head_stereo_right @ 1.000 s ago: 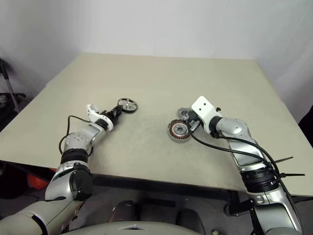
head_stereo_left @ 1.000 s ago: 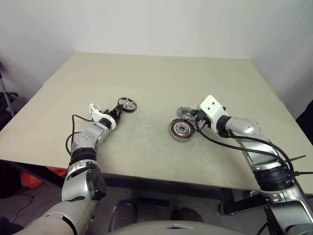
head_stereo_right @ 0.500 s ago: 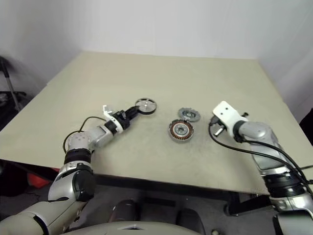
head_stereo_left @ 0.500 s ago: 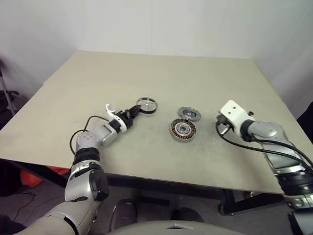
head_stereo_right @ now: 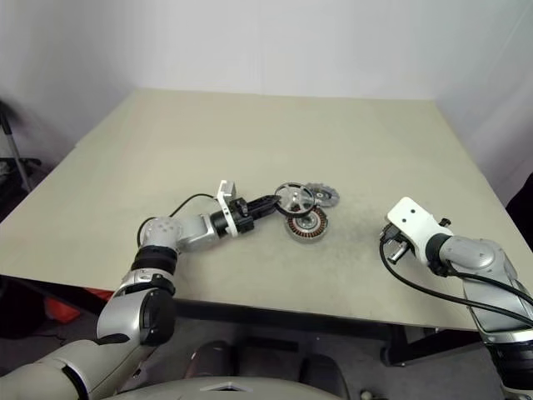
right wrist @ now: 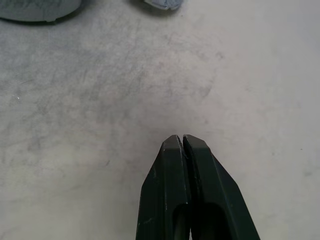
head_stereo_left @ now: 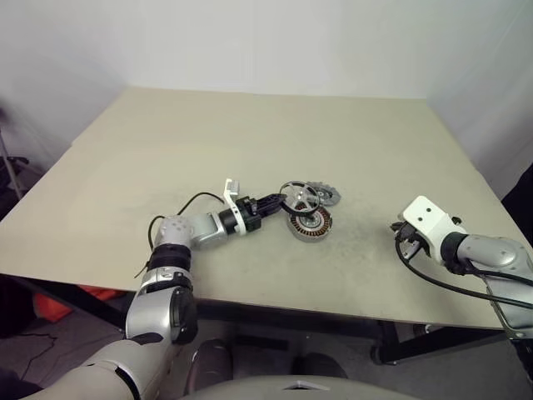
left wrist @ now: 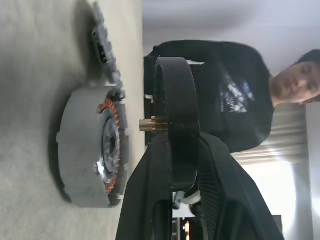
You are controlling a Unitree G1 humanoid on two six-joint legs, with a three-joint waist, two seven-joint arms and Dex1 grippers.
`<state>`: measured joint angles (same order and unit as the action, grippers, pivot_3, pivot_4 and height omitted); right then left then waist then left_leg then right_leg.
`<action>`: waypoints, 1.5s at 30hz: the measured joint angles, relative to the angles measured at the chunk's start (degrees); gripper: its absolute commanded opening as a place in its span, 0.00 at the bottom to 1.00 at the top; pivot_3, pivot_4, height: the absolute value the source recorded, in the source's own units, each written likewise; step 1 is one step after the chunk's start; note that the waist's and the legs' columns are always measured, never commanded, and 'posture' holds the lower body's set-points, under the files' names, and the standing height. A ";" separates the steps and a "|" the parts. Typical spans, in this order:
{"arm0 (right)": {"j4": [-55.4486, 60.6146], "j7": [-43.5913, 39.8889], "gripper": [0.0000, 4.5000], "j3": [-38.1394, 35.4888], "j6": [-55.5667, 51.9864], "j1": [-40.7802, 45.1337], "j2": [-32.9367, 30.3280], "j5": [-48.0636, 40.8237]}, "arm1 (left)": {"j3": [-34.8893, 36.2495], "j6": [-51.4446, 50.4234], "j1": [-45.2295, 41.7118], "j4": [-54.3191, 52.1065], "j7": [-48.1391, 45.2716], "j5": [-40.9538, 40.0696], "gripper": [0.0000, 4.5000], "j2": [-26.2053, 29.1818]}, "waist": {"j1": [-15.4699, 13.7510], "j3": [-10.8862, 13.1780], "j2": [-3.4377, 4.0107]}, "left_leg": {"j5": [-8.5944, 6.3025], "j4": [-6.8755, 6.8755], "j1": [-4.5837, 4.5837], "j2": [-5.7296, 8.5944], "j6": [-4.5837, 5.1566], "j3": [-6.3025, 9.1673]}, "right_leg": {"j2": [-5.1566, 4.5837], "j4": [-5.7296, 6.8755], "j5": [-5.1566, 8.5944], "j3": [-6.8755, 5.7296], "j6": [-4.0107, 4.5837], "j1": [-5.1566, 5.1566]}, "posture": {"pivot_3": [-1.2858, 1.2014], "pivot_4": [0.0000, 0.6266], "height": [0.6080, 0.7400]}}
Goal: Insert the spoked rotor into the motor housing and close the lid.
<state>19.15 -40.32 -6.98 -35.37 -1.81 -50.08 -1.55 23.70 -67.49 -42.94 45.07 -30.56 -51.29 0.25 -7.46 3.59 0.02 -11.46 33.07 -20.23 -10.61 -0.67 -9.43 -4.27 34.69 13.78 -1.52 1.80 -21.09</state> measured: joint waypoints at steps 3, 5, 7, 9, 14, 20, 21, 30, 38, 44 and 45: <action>2.13 0.42 0.00 -1.15 -0.86 -1.78 0.03 -0.08 | -0.84 2.43 -1.86 3.79 -1.54 1.89 0.09 -1.05 | -0.25 0.00 0.00 | -0.04 0.00 0.00 0.04 0.06 0.01 | -0.03 -0.02 0.04 0.00 -0.07 0.02 | 0.52 0.00 1.00; 2.89 0.64 0.00 -1.63 -1.38 -2.46 0.03 -0.08 | -1.14 3.54 -2.91 5.91 -2.48 2.95 0.09 -1.14 | -0.29 0.00 0.00 | -0.05 0.00 -0.01 0.05 0.09 0.01 | -0.03 -0.02 0.05 0.00 -0.08 0.02 | 0.52 0.00 1.00; 3.23 0.72 0.00 -1.90 -1.75 -2.84 0.03 -0.09 | -1.56 4.07 -3.71 7.38 -3.63 3.93 0.09 -1.48 | -0.25 0.00 0.01 | -0.06 0.00 -0.02 0.05 0.11 0.01 | -0.04 -0.02 0.05 0.00 -0.09 0.00 | 0.52 0.00 1.00; 3.51 0.87 0.00 -1.93 -2.18 -2.83 0.03 -0.09 | -2.06 4.41 -4.17 8.43 -4.71 5.03 0.09 -2.02 | -0.28 0.00 0.01 | -0.07 0.00 -0.02 0.07 0.12 0.01 | -0.05 -0.03 0.06 0.00 -0.09 0.01 | 0.52 0.00 1.00; 3.67 1.48 0.00 -1.93 -2.69 -2.18 0.04 -0.08 | -3.33 4.25 -4.18 9.04 -6.87 6.98 0.09 -2.58 | -0.27 -0.01 0.01 | -0.07 0.00 0.01 0.09 0.11 0.01 | -0.08 -0.01 0.06 0.00 -0.10 0.03 | 0.52 0.00 1.00; 3.67 2.34 0.00 -1.91 -2.72 -0.74 0.83 -0.08 | -4.71 4.16 -4.17 9.35 -8.47 9.43 0.09 -2.13 | -0.23 -0.02 0.04 | -0.07 0.00 0.05 0.10 0.12 0.02 | -0.09 -0.01 0.06 0.00 -0.09 0.06 | 0.52 0.00 1.00; 3.67 2.54 0.00 -1.91 -2.74 -0.44 0.90 -0.08 | -5.05 4.52 -4.17 9.36 -9.06 9.90 0.09 -2.14 | -0.24 -0.03 0.05 | -0.07 0.00 0.06 0.10 0.12 0.02 | -0.09 -0.01 0.06 0.00 -0.09 0.07 | 0.52 0.00 1.00; 3.64 3.36 0.00 -1.81 -2.76 0.93 1.06 -0.07 | -6.13 5.10 -3.78 8.32 -12.78 11.24 0.61 -1.26 | -0.21 -0.04 0.07 | -0.07 0.00 0.12 0.10 0.12 0.02 | -0.10 0.00 0.06 0.00 -0.09 0.13 | 0.52 0.00 1.00; 2.59 3.46 0.00 -0.66 -2.60 3.19 1.41 -0.08 | -3.91 5.00 -2.26 6.46 -11.98 10.90 0.68 1.28 | 0.19 -0.05 0.10 | -0.06 0.00 0.18 0.10 0.10 0.02 | -0.10 0.01 0.06 0.01 -0.08 0.17 | 0.52 0.00 1.00; 3.60 1.19 0.00 -0.67 -2.60 4.42 3.51 -3.95 | -2.34 4.86 -0.09 1.81 -10.50 9.77 0.68 2.67 | 0.45 -0.04 0.13 | -0.06 -0.05 0.09 0.04 0.10 0.01 | -0.07 0.04 0.08 0.00 -0.03 0.02 | 0.52 0.00 1.00; 4.17 0.59 0.00 -0.67 -2.61 4.26 3.49 -4.43 | -2.04 4.84 0.52 0.24 -10.30 9.68 0.68 3.35 | 0.39 -0.04 0.14 | -0.07 -0.05 0.07 0.04 0.11 0.01 | -0.07 0.04 0.09 0.00 -0.03 0.02 | 0.52 0.00 1.00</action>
<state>23.32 -39.73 -7.65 -37.98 2.45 -46.59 -5.98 21.66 -62.65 -42.42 45.31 -40.86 -41.61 3.59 -7.07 3.56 0.16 -11.52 33.01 -20.16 -10.58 -0.57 -9.42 -4.34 34.72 13.87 -1.53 1.77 -21.07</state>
